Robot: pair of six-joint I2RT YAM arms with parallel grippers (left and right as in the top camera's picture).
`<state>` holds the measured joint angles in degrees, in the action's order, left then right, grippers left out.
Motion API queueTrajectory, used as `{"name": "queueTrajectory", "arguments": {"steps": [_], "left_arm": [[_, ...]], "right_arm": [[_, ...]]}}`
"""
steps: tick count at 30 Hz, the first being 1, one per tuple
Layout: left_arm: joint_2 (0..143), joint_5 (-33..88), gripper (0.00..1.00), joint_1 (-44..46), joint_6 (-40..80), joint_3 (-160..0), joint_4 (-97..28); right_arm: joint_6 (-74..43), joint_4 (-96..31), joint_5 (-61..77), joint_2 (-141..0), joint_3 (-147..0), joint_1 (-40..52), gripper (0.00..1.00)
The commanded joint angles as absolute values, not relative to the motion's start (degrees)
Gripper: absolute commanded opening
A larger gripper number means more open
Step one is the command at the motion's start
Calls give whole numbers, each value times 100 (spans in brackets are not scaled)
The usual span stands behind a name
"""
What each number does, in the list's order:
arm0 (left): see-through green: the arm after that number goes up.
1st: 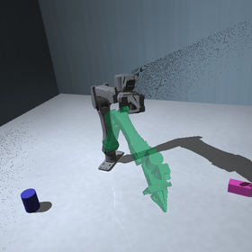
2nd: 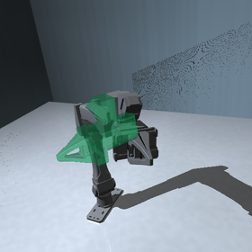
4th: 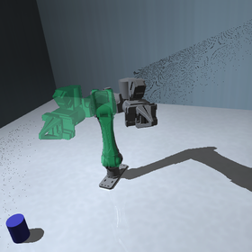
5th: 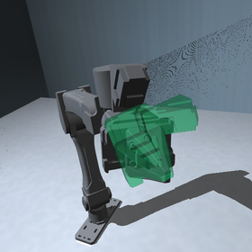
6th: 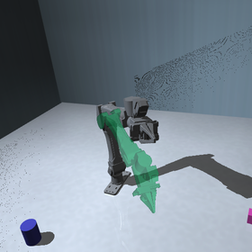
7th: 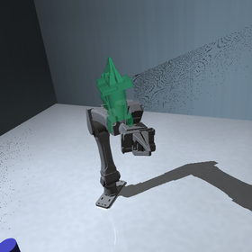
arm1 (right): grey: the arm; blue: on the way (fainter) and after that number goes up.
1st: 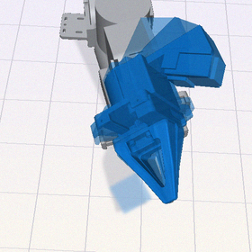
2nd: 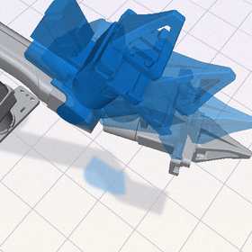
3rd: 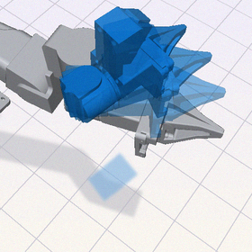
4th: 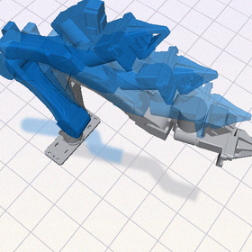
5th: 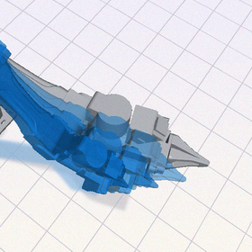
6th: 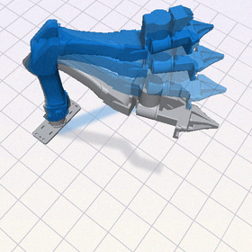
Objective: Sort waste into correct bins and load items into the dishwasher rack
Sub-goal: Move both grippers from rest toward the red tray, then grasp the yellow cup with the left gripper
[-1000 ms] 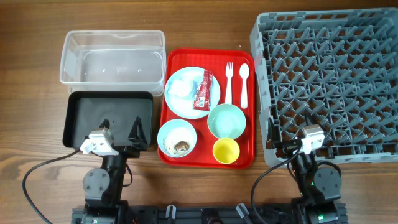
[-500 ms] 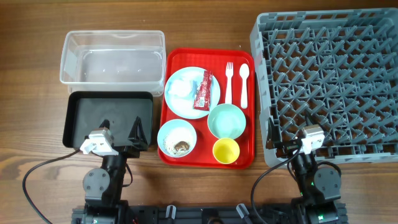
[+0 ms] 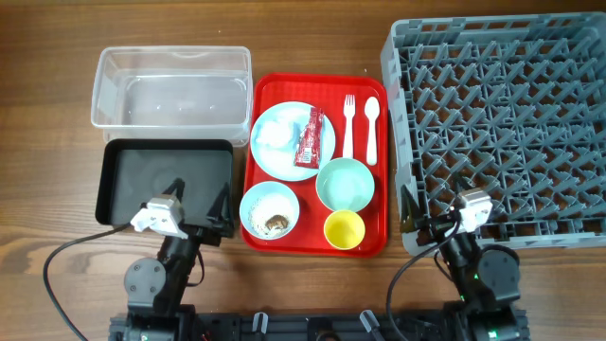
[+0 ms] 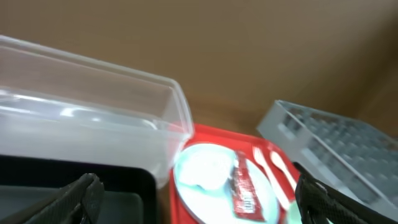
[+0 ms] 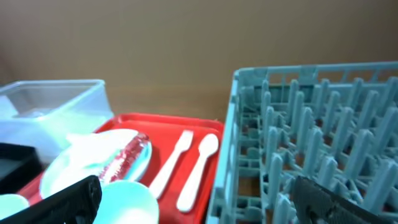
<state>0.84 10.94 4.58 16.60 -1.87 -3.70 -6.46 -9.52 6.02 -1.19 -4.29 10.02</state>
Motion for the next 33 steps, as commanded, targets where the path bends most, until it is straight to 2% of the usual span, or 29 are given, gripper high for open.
{"name": "queueTrajectory", "arguments": {"steps": [1, 5, 9, 12, 15, 18, 20, 22, 24, 30, 33], "left_arm": [[462, 1673, 100, 456, 1590, -1199, -950], [1817, 1780, 100, 454, 1590, -2705, -2073], [4145, 2163, 100, 462, 1581, -5144, -4132], [5223, 2250, 100, 506, 1581, -6386, -5183], [5865, 3293, 100, 508, 2126, -6864, -5505], [6189, 3551, 98, 725, 2112, -6864, -5516], [6565, 3199, 91, 1367, 1859, -6862, -5907], [7057, 1992, 81, 2252, 1890, -6851, -6307], [7472, 1393, 74, 2932, 2158, -6847, -6348], [8761, 565, 71, 4464, 2322, -6847, -5741], [9463, 760, 67, 4838, 2318, -6849, -5332]], "right_arm": [[-746, -1752, 869, -414, -1662, 978, 100], [-757, -2729, 978, -1450, -3048, 978, 100], [-755, -4246, 1531, -3428, -5061, 978, 100], [-766, -4807, 2071, -4460, -6152, 978, 100], [-676, -5019, 3033, -5096, -6602, 978, 100], [-683, -4980, 3096, -5323, -6604, 978, 100], [-810, -4982, 3044, -5476, -6604, 976, 100], [-1074, -5035, 2735, -5599, -6604, 978, 100], [-1258, -5022, 2630, -5631, -6604, 976, 100], [-1507, -5028, 2445, -5631, -6604, 978, 99], [-1514, -5022, 2443, -5631, -6604, 978, 99]]}}
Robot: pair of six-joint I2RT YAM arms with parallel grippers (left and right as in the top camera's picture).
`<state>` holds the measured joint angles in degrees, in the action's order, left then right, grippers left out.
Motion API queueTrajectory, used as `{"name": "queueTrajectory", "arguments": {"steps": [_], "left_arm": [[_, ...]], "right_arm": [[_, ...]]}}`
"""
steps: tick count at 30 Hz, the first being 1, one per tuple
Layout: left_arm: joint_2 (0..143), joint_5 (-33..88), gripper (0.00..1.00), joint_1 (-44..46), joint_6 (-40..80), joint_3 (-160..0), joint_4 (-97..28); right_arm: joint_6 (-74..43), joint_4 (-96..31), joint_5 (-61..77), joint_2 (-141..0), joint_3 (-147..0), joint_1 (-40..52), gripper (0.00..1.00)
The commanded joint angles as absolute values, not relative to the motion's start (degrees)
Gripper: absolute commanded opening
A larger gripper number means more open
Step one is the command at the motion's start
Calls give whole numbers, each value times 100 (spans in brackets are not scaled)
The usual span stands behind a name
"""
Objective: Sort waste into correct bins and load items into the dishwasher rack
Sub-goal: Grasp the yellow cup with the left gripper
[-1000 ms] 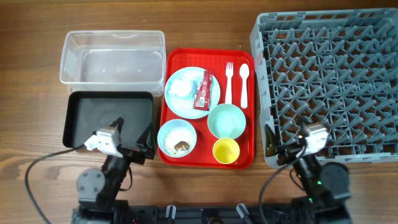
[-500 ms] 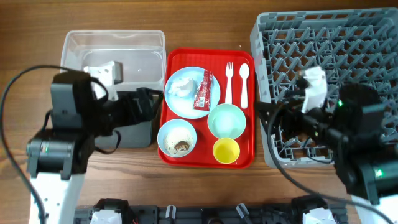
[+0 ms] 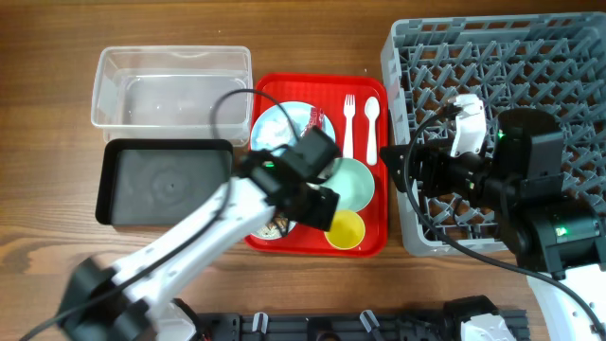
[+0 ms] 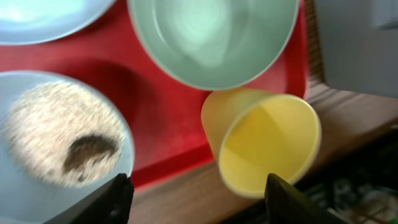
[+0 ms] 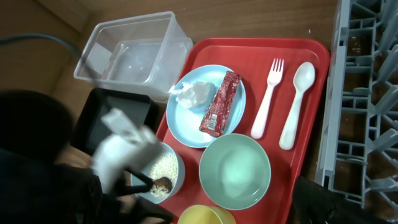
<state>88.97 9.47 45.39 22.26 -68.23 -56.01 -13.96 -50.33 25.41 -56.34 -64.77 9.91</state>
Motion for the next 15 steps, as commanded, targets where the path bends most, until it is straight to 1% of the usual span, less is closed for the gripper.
{"name": "queueTrajectory", "arguments": {"steps": [1, 4, 7, 8, 11, 13, 15], "left_arm": [[9636, 788, 65, 4939, 2318, -6847, -5218], [9972, 784, 55, 5129, 2320, -6849, -5035], [10106, 784, 4, 5148, 2320, -6849, -5035], [10068, 786, 4, 5122, 2322, -6855, -5041], [9810, 1057, 4, 4917, 2386, -7054, -5459], [9537, 1455, 4, 4644, 2377, -7286, -5933], [9214, 2196, 4, 4230, 2121, -7439, -6167]], "right_arm": [[-1511, -5019, 2443, -5631, -6604, 978, 99], [-1511, -5022, 2443, -5638, -6604, 978, 99], [-1509, -5022, 2443, -5638, -6604, 978, 98], [-1507, -5022, 2443, -5638, -6604, 978, 96], [-1503, -5030, 2447, -5638, -6604, 978, 94], [-1503, -5089, 2449, -5636, -6604, 978, 91], [-1496, -5124, 2550, -5636, -6604, 978, 85]]}}
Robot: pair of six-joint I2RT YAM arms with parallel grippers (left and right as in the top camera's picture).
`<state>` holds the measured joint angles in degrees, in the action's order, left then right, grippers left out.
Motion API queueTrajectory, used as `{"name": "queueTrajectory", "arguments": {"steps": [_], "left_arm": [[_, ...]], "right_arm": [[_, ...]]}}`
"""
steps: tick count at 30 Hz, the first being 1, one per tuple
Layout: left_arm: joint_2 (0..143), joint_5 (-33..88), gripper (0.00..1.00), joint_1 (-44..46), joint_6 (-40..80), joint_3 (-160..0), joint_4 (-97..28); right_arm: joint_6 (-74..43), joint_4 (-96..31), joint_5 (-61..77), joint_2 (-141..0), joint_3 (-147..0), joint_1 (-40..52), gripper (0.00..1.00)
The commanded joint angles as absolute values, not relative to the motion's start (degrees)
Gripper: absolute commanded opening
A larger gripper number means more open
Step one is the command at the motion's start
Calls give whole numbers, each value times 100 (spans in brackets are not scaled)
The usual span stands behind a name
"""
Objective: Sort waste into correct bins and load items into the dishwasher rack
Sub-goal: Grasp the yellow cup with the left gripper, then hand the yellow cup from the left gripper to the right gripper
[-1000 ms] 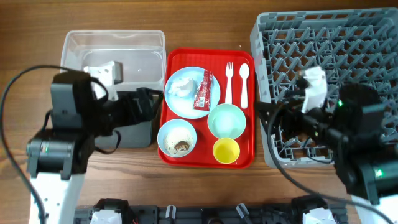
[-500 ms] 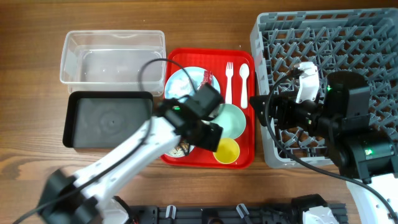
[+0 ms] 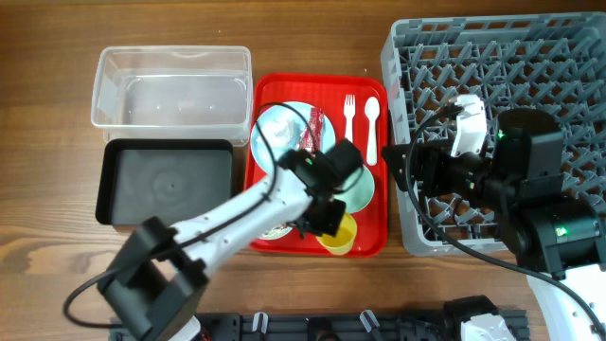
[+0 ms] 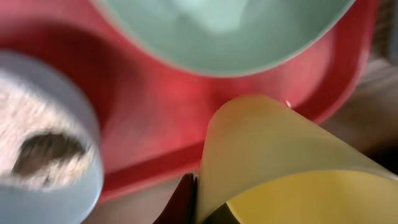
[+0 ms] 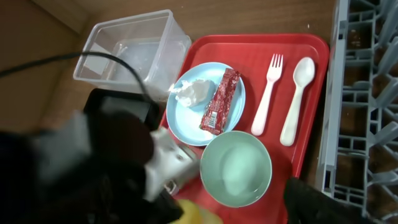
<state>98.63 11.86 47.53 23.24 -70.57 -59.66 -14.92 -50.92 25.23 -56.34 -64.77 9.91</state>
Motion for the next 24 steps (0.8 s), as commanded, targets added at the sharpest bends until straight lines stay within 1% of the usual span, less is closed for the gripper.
{"name": "queueTrajectory", "arguments": {"steps": [1, 3, 4, 5, 6, 7, 8, 9, 10, 11, 13, 17, 20, 24], "left_arm": [[8956, 2853, 4, 3837, 1881, -7459, -6104], [8624, 3607, 4, 3138, 1750, -7459, -5874], [8493, 4169, 4, 2711, 1680, -7459, -5710], [8399, 5078, 4, 2187, 1669, -7459, -5468], [8388, 5754, 4, 1892, 1669, -7459, -5297], [8390, 6401, 4, 1647, 1671, -7459, -5131], [8420, 7244, 4, 1402, 1671, -7459, -4917], [8423, 7841, 4, 1286, 1673, -7459, -4759], [8420, 8302, 4, 1221, 1684, -7459, -4630], [8420, 8606, 4, 1214, 1704, -7459, -4552], [8420, 8991, 4, 1214, 1715, -7459, -4491], [8420, 9032, 4, 1214, 1712, -7459, -4493], [8420, 9030, 4, 1214, 1708, -7459, -4493], [8420, 8858, 4, 1214, 1671, -7459, -4493]], "right_arm": [[-1481, -5122, 2716, -5638, -6604, 978, 77], [-1094, -5057, 3277, -5645, -6604, 978, 76], [-961, -5011, 3474, -5649, -6604, 978, 74], [-928, -4945, 3605, -5649, -6604, 978, 74], [-910, -4888, 3715, -5649, -6604, 978, 74], [-897, -4794, 3913, -5649, -6604, 978, 74], [-888, -4619, 4276, -5651, -6604, 978, 74], [-827, -4407, 4740, -5671, -6602, 978, 75], [-751, -4053, 5433, -5723, -6602, 978, 75], [-755, -3887, 5745, -5774, -6602, 978, 75], [-770, -3581, 6195, -5942, -6602, 978, 79], [-939, -3037, 6770, -6208, -6602, 1146, 80], [-1273, -2458, 6665, -6346, -6602, 1485, 80], [-1535, -1986, 6613, -6375, -6604, 1717, 79]]}}
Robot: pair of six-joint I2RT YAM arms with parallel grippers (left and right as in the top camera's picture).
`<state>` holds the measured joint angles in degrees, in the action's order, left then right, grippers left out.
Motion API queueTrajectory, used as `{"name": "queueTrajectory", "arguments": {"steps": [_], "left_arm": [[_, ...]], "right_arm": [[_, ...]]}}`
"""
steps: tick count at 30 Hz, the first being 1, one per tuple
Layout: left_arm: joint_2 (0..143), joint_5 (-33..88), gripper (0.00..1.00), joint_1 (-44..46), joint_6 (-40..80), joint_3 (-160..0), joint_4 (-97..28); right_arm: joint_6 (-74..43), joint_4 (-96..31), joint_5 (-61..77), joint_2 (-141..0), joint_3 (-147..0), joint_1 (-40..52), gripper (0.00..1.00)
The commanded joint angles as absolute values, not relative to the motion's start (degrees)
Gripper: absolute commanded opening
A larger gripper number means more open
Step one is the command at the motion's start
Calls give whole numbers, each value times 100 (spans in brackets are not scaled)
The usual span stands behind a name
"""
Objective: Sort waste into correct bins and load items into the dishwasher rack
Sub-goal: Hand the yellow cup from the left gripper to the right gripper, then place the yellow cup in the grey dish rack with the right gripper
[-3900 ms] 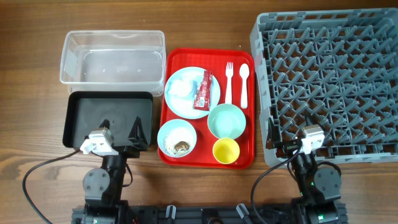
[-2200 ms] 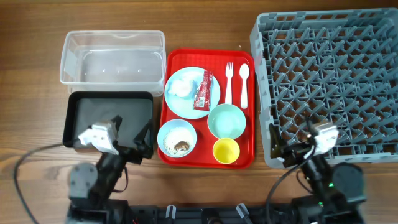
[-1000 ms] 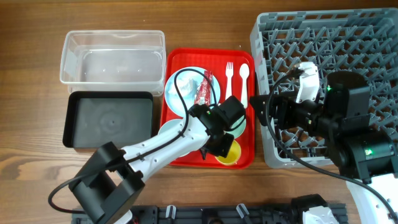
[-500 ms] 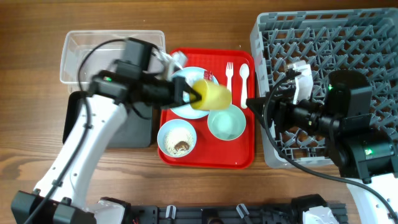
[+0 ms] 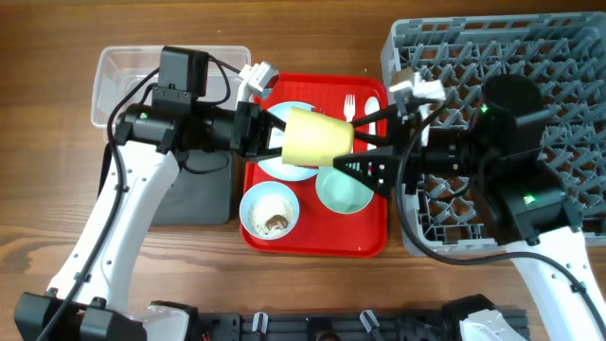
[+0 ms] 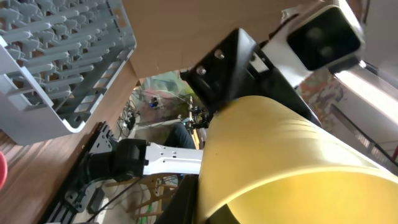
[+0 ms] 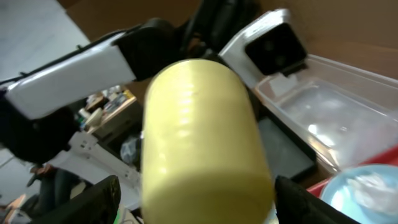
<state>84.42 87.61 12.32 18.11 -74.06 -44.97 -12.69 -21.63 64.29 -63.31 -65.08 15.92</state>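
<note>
A yellow cup (image 5: 318, 138) hangs on its side above the red tray (image 5: 374, 232), with my left gripper (image 5: 276, 142) shut on its rim. My right gripper (image 5: 354, 144) is open, one finger on each side of the cup's base end. In the right wrist view the cup (image 7: 202, 143) fills the middle between the open fingers (image 7: 102, 199). The cup (image 6: 280, 168) fills the lower right of the left wrist view. On the tray lie a bowl with food scraps (image 5: 269, 210), a green bowl (image 5: 343, 189), a fork (image 5: 348, 100) and a spoon (image 5: 371, 100). The cup partly hides the blue plate.
The grey dishwasher rack (image 5: 530, 57) stands at the right. A clear bin (image 5: 123, 76) sits at the back left, with a black bin (image 5: 189, 199) in front of it, partly under my left arm. Both arms cross above the tray.
The cup has gone from the tray's front right corner to mid-air over the tray, held in my left gripper. My right gripper has come from over the rack to the cup, open.
Both arms rested at the table's front edge with the cup standing on the tray. Then my left gripper hung open over the cup and the right arm was over the rack. Then the left fingers were at the cup's rim; now it is lifted between both grippers.
</note>
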Motion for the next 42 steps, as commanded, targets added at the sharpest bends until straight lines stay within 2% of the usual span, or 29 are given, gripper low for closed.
{"name": "queueTrajectory", "arguments": {"steps": [1, 9, 14, 15, 16, 17, 18, 19, 20, 25, 31, 38, 42], "left_arm": [[8420, 8785, 4, 1214, 1671, -7459, -4493], [8420, 8543, 4, 1214, 1673, -7459, -4431], [8420, 8543, 5, 1214, 1691, -7459, -4431], [8420, 8543, 12, 1214, 1691, -7459, -4429], [8420, 8541, 28, 1214, 1691, -7459, -4429], [8420, 8532, 61, 1214, 1688, -7459, -4429], [8420, 8447, 86, 1214, 1691, -7459, -4429], [8420, 8291, 95, 1214, 1691, -7459, -4431], [8420, 8187, 100, 1214, 1691, -7459, -4431], [8420, 7485, 100, 1214, 1693, -7459, -4434], [8420, 7242, 100, 1214, 1691, -7459, -4434], [8420, 7083, 100, 1214, 1691, -7459, -4547], [8420, 7081, 100, 1214, 1691, -7459, -4676]], "right_arm": [[-1540, -1859, 6657, -6375, -6602, 1787, 79], [-1538, -1758, 6469, -6436, -6602, 2290, 73], [-1500, -2078, 6023, -6440, -6600, 2303, 60], [-1503, -2106, 6020, -6436, -6600, 2303, 57], [-1494, -2132, 5994, -6423, -6600, 2300, 55], [-1494, -2180, 5922, -6386, -6600, 2279, 53], [-1494, -2248, 5802, -6344, -6600, 2241, 52], [-1428, -2423, 5527, -6224, -6600, 2139, 52], [-1389, -2545, 5358, -6121, -6600, 2049, 51], [-1374, -3809, 3660, -5315, -6600, 1199, 50], [-1975, -6099, -272, -4963, -6600, 325, 50], [-2102, -7000, -322, -6364, -6600, 314, 49], [-1949, -7100, 8, -7365, -6600, 314, 49]]}}
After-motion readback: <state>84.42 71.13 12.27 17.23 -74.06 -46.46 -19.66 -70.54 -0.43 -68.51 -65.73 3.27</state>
